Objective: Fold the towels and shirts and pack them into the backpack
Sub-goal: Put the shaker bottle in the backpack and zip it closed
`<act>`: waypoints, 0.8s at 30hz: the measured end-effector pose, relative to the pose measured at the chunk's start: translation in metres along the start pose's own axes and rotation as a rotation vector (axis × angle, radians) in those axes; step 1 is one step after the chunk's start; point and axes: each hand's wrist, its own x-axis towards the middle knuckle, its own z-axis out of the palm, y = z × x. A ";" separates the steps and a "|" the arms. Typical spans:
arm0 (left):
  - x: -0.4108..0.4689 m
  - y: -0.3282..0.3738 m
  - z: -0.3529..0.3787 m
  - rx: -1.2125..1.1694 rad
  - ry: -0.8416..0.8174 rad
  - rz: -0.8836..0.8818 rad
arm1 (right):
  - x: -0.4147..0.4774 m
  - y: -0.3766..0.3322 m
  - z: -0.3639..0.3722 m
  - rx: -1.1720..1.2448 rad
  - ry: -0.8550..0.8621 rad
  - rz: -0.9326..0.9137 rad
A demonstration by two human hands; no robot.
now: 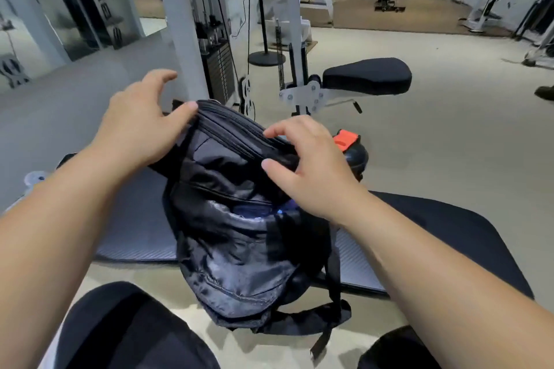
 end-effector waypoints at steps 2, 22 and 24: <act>-0.004 -0.021 0.004 0.030 -0.031 -0.038 | 0.011 -0.010 0.018 -0.180 -0.125 -0.050; -0.075 0.052 0.111 -0.150 -0.387 0.280 | 0.035 0.046 -0.073 -0.949 -0.158 -0.011; -0.078 0.064 0.118 -0.155 -0.435 0.296 | 0.036 0.033 -0.083 -0.811 -0.263 0.043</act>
